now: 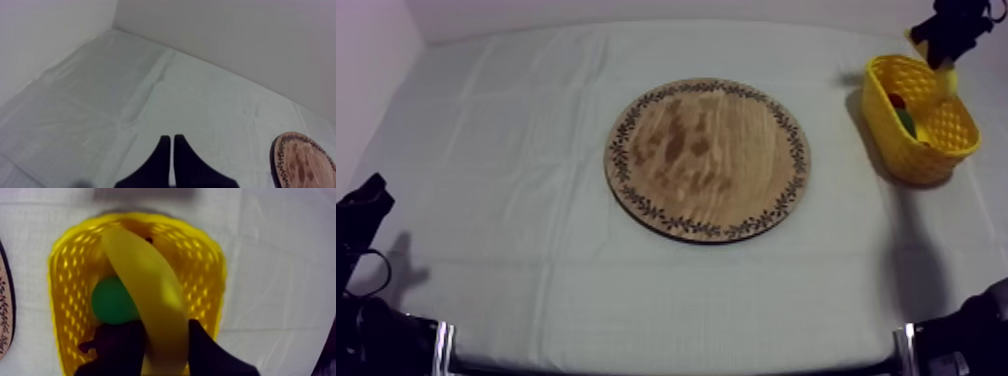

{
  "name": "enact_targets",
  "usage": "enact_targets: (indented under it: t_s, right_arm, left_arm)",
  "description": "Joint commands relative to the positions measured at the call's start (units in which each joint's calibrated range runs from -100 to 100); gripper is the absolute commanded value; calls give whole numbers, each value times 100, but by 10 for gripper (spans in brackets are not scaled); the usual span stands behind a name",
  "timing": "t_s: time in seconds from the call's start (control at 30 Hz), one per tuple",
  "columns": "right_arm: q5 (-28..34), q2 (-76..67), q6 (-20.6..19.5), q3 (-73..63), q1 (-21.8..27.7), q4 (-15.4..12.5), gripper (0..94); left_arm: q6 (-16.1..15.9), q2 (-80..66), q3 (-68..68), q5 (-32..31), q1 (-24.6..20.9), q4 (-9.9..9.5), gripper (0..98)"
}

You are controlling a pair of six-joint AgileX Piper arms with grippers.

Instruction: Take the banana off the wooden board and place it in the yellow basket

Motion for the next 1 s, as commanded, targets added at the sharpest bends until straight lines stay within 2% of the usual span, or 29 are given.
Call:
enact_targets:
  t_s: [0.0,0.17,0.33,0.67,0.97]
  right_arm:
    - [-114,53,-28,149,16,50,181]
    - [-405,265,-129,494,30,134,198]
    - [-552,414,-165,685,26,82,243]
    - [-622,468,-191,730,6,37,595]
    - [-695,-149,-78,951,-18,-63,745]
  left_arm:
    - [-1,0,-1,-1,1,4,1]
    - [-1,0,-1,-1,1,4,1]
    - [-1,0,-1,-1,1,4,1]
    - [-1,0,-1,-1,1,4,1]
    - [-1,0,-1,-1,1,4,1]
